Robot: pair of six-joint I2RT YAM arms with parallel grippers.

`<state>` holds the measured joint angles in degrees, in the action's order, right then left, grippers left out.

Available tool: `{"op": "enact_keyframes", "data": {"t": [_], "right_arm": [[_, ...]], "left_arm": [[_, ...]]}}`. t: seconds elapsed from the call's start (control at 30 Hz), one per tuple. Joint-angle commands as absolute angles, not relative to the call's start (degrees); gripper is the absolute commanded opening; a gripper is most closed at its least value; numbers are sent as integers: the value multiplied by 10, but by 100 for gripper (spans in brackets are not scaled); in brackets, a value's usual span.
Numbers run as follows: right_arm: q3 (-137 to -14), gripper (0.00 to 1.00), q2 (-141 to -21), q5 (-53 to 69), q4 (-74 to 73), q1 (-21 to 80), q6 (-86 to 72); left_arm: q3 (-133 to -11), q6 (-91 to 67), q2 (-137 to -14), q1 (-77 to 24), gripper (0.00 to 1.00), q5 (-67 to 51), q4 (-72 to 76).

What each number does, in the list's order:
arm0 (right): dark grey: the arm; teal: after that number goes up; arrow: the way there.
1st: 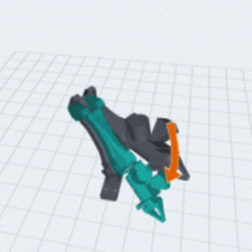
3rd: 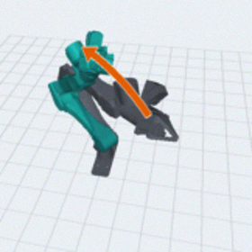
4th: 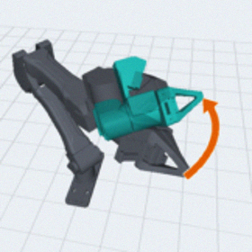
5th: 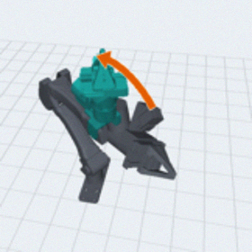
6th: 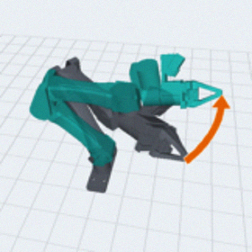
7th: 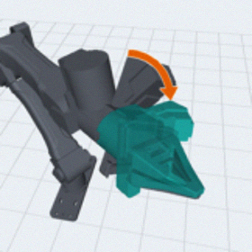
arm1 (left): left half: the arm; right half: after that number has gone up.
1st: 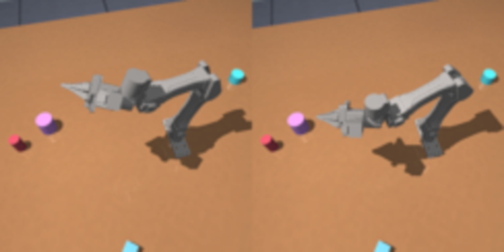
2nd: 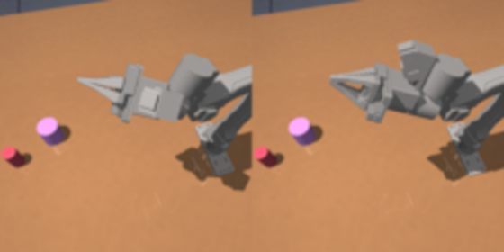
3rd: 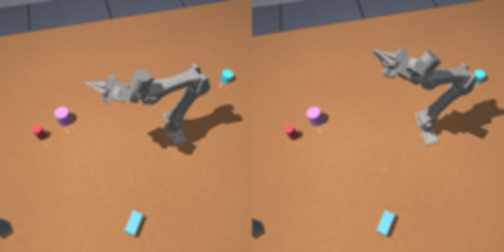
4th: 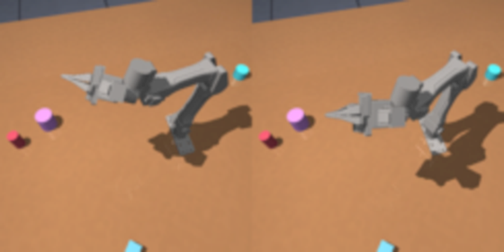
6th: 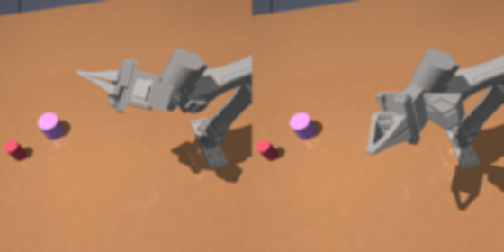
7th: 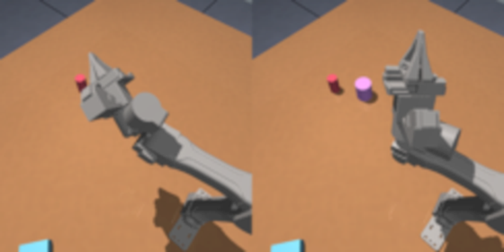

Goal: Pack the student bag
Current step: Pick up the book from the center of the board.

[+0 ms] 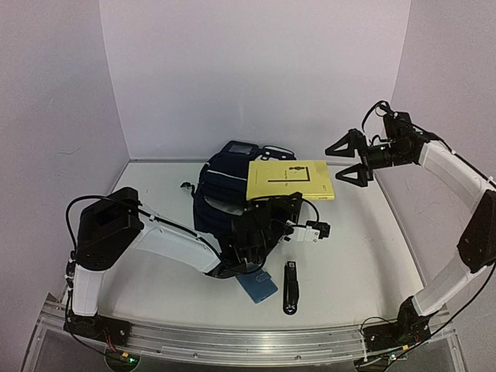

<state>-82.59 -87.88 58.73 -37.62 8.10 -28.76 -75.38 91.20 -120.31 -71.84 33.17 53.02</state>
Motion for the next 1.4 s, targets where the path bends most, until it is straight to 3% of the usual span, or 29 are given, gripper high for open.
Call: {"op": "enact_keyframes", "data": {"t": [0.0, 0.23, 0.37, 0.5, 0.6, 0.63, 0.7, 0.77, 0.87, 1.03, 1.13, 1.23, 1.37], "right_arm": [[-810, 98, -872, 584, -324, 86, -301], [-794, 93, -885, 599, -310, 108, -256], [-799, 76, -892, 617, -300, 135, -259], [-800, 53, -903, 624, -292, 143, -272], [-803, 29, -909, 634, -283, 143, -287], [-805, 19, -911, 637, -282, 144, -289], [-812, 2, -912, 638, -281, 143, -292], [-822, 0, -912, 639, -282, 142, -294], [-847, 0, -909, 634, -279, 132, -294], [-911, 0, -910, 622, -272, 100, -283], [-946, 0, -924, 636, -274, 80, -269], [-960, 0, -935, 664, -275, 60, -252], [-952, 0, -934, 688, -279, 56, -207]], "left_arm": [[-774, 954, -1173, -726, 0, 347, 688], [-774, 962, -1177, -729, 0, 346, 705], [-780, 968, -1186, -731, 0, 343, 714], [-785, 977, -1196, -732, 0, 342, 731], [-787, 980, -1202, -732, 1, 345, 746], [-789, 982, -1204, -732, 6, 348, 754], [-791, 985, -1208, -732, 31, 356, 763], [-778, 980, -1202, -734, 57, 357, 765], [-755, 957, -1190, -734, 74, 364, 753], [-725, 848, -1158, -735, 82, 398, 677], [-703, 662, -1092, -735, 83, 411, 497], [-705, 396, -1014, -723, 85, 348, 234], [-693, 131, -929, -651, 86, 195, 78]]}}
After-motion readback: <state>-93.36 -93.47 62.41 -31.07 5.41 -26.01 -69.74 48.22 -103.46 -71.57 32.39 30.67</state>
